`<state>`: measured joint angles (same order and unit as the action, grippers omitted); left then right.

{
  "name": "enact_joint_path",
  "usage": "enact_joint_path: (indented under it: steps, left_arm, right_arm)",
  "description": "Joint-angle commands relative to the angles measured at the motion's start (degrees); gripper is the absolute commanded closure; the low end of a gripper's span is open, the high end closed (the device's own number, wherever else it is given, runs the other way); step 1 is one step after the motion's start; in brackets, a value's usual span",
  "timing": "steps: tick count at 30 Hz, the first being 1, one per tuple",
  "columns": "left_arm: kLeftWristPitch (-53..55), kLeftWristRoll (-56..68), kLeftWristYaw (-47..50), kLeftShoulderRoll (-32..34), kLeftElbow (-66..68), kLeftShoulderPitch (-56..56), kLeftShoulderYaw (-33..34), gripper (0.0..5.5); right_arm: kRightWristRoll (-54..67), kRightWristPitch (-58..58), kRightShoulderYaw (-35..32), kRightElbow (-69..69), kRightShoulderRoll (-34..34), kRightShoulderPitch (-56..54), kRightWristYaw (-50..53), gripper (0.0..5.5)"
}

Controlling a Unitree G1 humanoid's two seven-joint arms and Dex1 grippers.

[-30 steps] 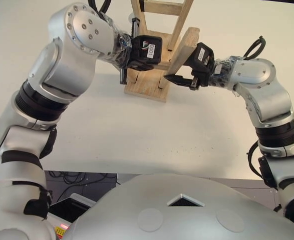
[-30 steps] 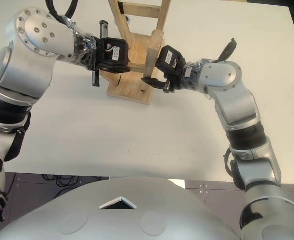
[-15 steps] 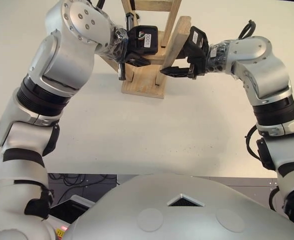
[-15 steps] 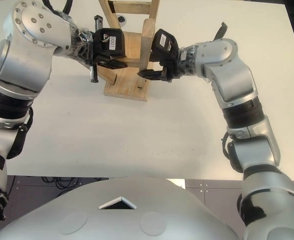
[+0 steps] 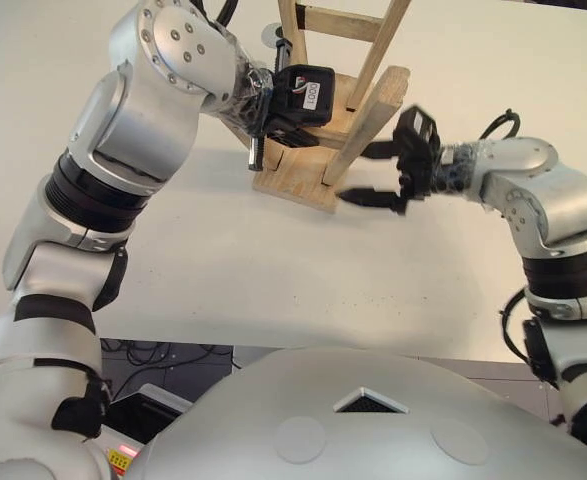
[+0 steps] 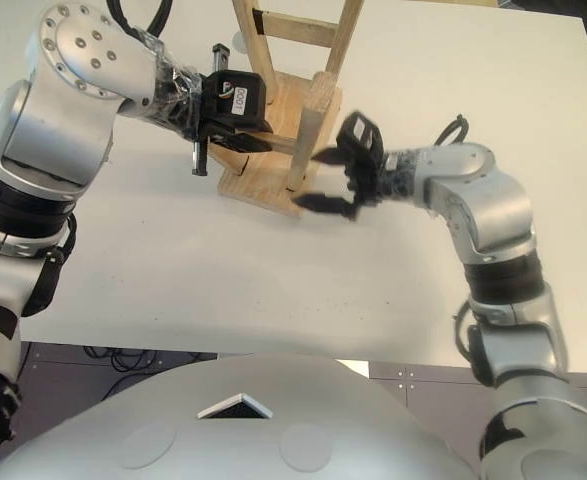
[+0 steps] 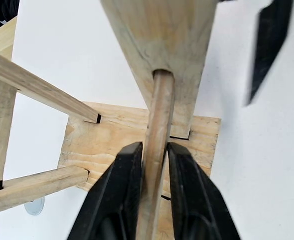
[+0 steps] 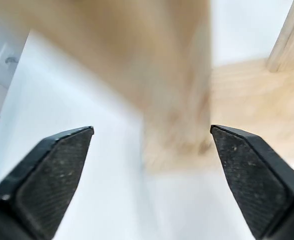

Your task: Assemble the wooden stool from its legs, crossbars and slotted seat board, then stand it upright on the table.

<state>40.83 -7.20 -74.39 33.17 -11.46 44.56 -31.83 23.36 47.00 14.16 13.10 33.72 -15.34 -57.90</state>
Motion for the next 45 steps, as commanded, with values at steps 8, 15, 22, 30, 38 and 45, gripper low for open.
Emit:
enact_joint_path:
  steps: [8,15,22,30,38,45]
  left_arm:
    - [0.09,2.73,0.51,-0.86,1.57,-3.52,-3.09,3.41]
    - [-1.42,3.70,-2.05,5.54,-3.95,-0.96,-0.09,2.28]
    - [1.62,8.22,-1.20,6.73,-8.58,4.29,6.67,1.11]
    - [9.41,15.13,13.44,8.11,3.59,20.82,30.83,0.78]
    - [-10.06,16.69,17.70,3.15,27.48,-5.25,32.86,0.78]
    - [-15.70,26.88,8.63,-5.04,14.67,-23.37,27.47,0.78]
  right_arm:
    - [1.53,-1.57,-4.45,2.82,3.65,4.64,1.76,0.10]
    - [1.97,-1.70,-5.40,3.64,3.39,5.49,3.12,0.10]
    - [2.51,-2.11,-5.62,4.28,3.20,6.31,4.05,0.10]
    - [1.48,-5.45,-6.15,6.73,6.04,10.55,2.97,0.10]
    - [0.49,-8.58,-4.08,4.54,6.08,9.77,1.70,0.10]
    - [-4.74,-12.85,-2.03,-3.33,8.14,7.32,0.21,0.10]
